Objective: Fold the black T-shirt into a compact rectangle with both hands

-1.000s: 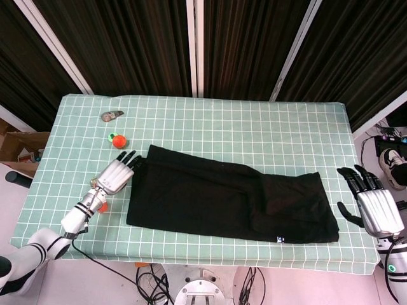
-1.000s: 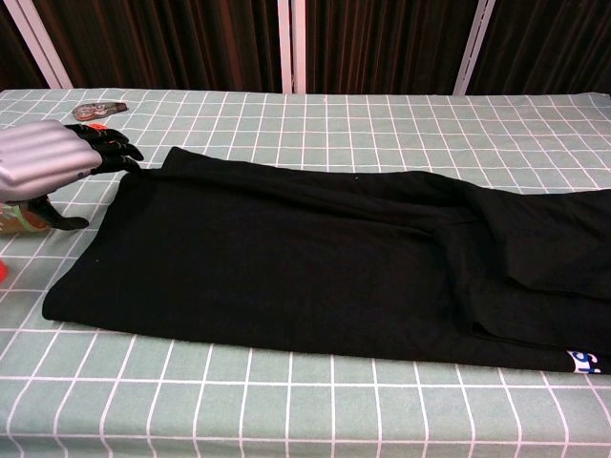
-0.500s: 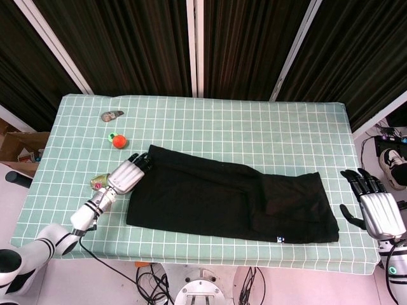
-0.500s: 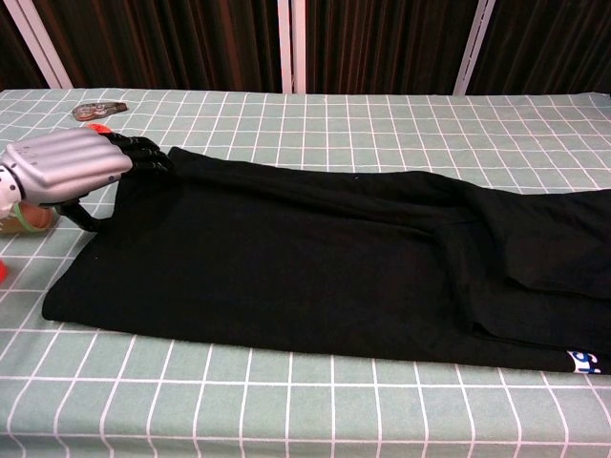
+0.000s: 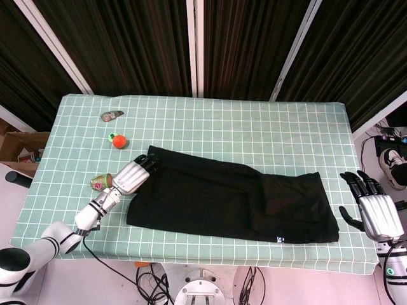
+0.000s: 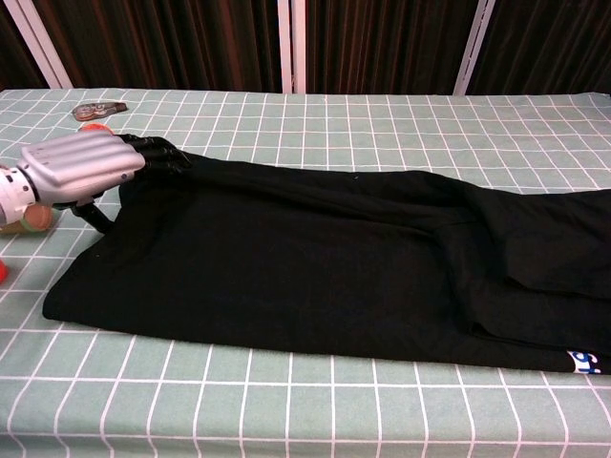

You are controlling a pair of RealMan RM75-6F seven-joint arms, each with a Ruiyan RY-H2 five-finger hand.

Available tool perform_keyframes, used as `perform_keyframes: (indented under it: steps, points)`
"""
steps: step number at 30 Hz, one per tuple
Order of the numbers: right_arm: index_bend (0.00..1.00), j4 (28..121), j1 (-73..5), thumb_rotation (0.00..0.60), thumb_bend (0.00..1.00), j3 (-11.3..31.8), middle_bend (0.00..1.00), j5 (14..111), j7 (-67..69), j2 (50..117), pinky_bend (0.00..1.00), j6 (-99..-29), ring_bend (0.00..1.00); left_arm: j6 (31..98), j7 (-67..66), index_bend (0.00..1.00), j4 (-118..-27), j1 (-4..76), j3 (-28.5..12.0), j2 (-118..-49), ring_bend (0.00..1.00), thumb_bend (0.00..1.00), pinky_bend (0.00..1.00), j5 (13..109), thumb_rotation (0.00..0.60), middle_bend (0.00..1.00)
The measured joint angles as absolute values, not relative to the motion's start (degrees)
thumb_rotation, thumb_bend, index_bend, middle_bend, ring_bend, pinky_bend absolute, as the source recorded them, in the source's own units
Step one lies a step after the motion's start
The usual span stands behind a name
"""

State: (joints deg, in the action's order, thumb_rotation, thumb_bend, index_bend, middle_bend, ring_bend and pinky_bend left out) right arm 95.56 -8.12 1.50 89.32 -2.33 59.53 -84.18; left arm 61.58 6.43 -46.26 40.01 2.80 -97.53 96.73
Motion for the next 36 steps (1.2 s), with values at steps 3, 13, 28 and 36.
perform_keyframes:
  steps: [3, 13, 28, 36]
  points:
    - [0.15, 95.36, -7.94, 0.600, 0.27, 1.63, 0.17, 89.22, -2.63, 59.84, 0.22, -84.30, 0.07, 62.45, 8.71, 0.30, -44.46, 40.22, 3.61, -98.52, 0.06, 0.14, 0.18, 97.58, 0.600, 0.12]
    - [0.15, 94.79, -7.48, 0.600, 0.27, 1.72, 0.17, 89.26, -3.42, 60.51, 0.22, -84.36, 0.07, 65.79, 13.69, 0.34, -40.67, 40.85, 5.06, -101.65, 0.06, 0.30, 0.18, 99.36, 0.600, 0.12]
    - [0.14, 93.28, -7.58, 0.600, 0.27, 2.00, 0.17, 89.10, -2.81, 61.63, 0.22, -83.51, 0.07, 66.53, 14.35, 0.51, -39.97, 40.37, 5.07, -101.75, 0.06, 0.70, 0.18, 98.05, 0.600, 0.18]
    - [0.16, 91.79, -7.93, 0.600, 0.27, 2.28, 0.17, 89.72, -1.19, 62.50, 0.21, -83.52, 0.07, 68.65, 10.31, 0.60, -42.10, 38.13, 4.11, -99.74, 0.06, 0.74, 0.18, 96.18, 0.600, 0.22]
